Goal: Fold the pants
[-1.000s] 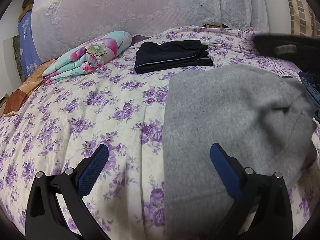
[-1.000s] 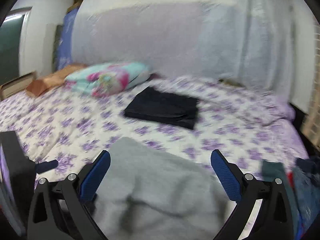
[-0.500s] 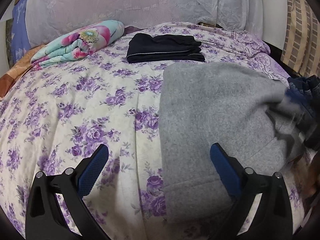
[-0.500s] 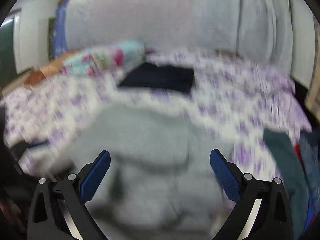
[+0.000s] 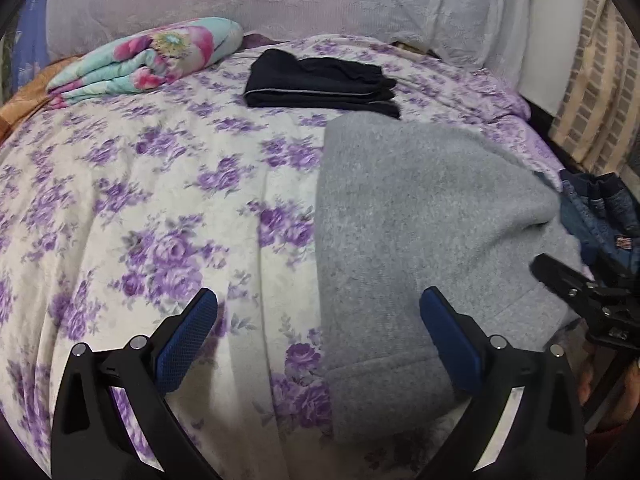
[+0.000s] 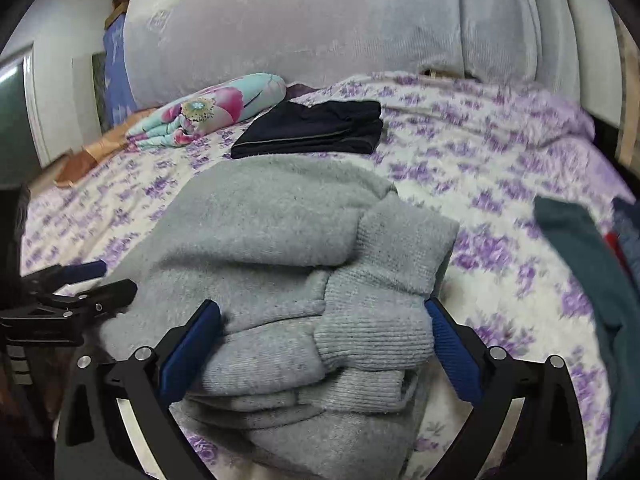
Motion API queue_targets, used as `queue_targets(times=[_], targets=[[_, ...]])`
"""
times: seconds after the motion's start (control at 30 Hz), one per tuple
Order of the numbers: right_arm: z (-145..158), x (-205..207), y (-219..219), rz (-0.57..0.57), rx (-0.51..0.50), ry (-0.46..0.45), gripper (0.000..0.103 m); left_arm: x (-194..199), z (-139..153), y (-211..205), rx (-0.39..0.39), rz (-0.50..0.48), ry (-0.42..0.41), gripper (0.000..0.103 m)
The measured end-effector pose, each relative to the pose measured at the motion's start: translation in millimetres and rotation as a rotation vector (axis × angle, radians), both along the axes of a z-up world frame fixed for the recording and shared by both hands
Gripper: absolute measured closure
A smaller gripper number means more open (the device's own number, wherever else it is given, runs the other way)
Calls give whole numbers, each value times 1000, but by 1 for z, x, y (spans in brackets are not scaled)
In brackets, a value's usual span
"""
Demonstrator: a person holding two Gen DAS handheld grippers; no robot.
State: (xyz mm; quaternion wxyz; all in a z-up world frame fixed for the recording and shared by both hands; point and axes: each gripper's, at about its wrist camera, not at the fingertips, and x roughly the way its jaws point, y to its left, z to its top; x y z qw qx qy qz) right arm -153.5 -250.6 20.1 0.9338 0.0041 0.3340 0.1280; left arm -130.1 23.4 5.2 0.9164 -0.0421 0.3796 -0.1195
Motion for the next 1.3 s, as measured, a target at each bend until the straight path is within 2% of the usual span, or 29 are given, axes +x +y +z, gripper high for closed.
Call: queue_targets(times=[0.07, 0.1, 0.2, 0.27, 0.33, 0.4, 0.47, 0.67, 0.73, 0.83, 0.93, 0.97, 1.0, 1.03, 1.2, 1.3], targets=[[2, -1, -2, -1, 15, -6, 3, 0, 9, -3, -1, -55, -46, 4], [4, -3, -5, -4, 32, -22, 3, -1, 15, -7, 24, -70, -84, 4], [13, -11, -17, -56, 69, -90, 3, -5, 31, -35, 180, -126, -218, 4], [20, -15, -28, -106, 90, -138, 3, -5, 32, -54, 259, -178, -274, 4], [18, -8, -38, -160, 89, -114, 3, 6, 19, -76, 337, -223, -244, 4], [8, 4, -42, -166, 103, -34, 3, 7, 18, -78, 332, -212, -256, 4], [-3, 15, -47, -147, 166, 37, 3, 7, 17, -74, 318, -205, -252, 4], [-16, 22, -59, -124, 298, 104, 3, 0, 17, -68, 282, -156, -220, 4], [-18, 20, -59, -124, 315, 113, 3, 1, 16, -65, 246, -140, -193, 4], [-18, 20, -59, -129, 315, 111, 3, 10, 14, -52, 148, -166, -133, 4], [-17, 18, -58, -135, 308, 106, 3, 40, 0, -24, -142, -209, 51, 4], [-17, 18, -58, -135, 307, 106, 3, 52, -12, -10, -297, -207, 149, 4], [-16, 18, -58, -135, 308, 106, 3, 55, -13, -2, -368, -189, 163, 4], [-17, 18, -58, -136, 309, 106, 3, 53, -12, 1, -386, -179, 161, 4], [-17, 18, -58, -135, 314, 109, 3, 45, -9, -11, -287, -163, 108, 4], [-17, 18, -58, -136, 310, 107, 3, 52, -11, -10, -300, -191, 137, 4]])
